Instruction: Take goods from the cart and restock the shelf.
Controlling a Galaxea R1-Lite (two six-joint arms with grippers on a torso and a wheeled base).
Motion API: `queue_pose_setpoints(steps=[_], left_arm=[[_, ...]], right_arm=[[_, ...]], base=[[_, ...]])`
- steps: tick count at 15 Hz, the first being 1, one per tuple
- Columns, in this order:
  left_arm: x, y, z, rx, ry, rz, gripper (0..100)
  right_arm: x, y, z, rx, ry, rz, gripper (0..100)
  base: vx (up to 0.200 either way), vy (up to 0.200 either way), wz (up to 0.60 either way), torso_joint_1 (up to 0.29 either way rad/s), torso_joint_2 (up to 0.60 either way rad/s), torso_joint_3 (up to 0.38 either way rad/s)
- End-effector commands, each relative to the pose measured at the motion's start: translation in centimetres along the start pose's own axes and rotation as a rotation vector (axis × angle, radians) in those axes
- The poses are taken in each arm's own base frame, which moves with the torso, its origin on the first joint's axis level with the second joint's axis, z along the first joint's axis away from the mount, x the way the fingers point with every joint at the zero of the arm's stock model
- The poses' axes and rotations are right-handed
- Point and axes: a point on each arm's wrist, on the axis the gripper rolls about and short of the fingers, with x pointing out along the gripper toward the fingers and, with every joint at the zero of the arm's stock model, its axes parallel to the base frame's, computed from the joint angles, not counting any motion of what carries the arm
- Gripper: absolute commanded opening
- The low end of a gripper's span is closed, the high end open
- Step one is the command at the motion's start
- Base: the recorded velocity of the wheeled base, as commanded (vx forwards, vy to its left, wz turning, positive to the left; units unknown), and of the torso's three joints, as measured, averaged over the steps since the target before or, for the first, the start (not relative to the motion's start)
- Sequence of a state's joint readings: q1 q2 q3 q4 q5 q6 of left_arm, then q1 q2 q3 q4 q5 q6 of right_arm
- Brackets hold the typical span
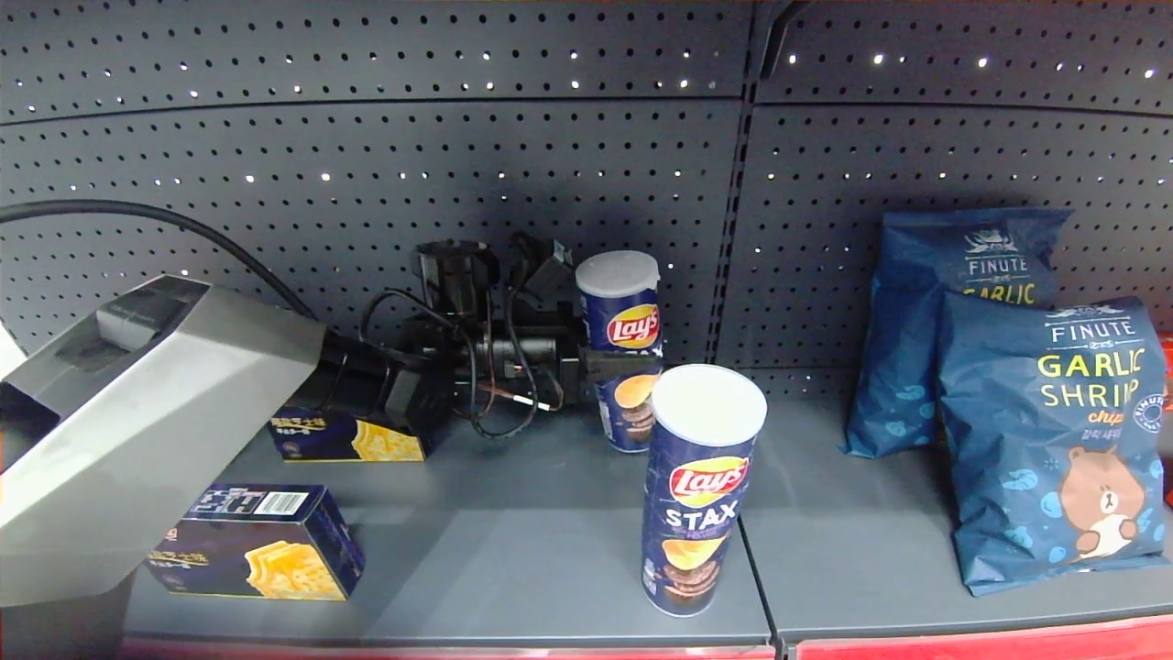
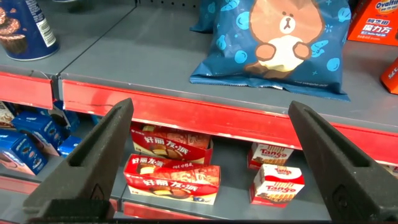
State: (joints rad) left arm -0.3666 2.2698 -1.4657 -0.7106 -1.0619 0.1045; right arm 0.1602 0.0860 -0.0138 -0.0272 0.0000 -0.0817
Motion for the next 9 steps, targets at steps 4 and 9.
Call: queue_pose_setpoints(steps=[4, 9], left_arm=[[0.3, 0.0, -0.3, -0.001, 0.002, -0.003, 0], [-0.1, 0.2, -1.4, 0.001, 0.018, 0.006, 0]], right_arm=[[0.0, 0.0, 0.0, -0.001, 0.000, 0.001, 100], [0.0, 0.0, 0.0, -0.001, 0.001, 0.001, 100]], base=[[0.000, 0.000, 0.00, 0.000, 0.00, 0.000], [0.000, 0.000, 0.00, 0.000, 0.00, 0.000]])
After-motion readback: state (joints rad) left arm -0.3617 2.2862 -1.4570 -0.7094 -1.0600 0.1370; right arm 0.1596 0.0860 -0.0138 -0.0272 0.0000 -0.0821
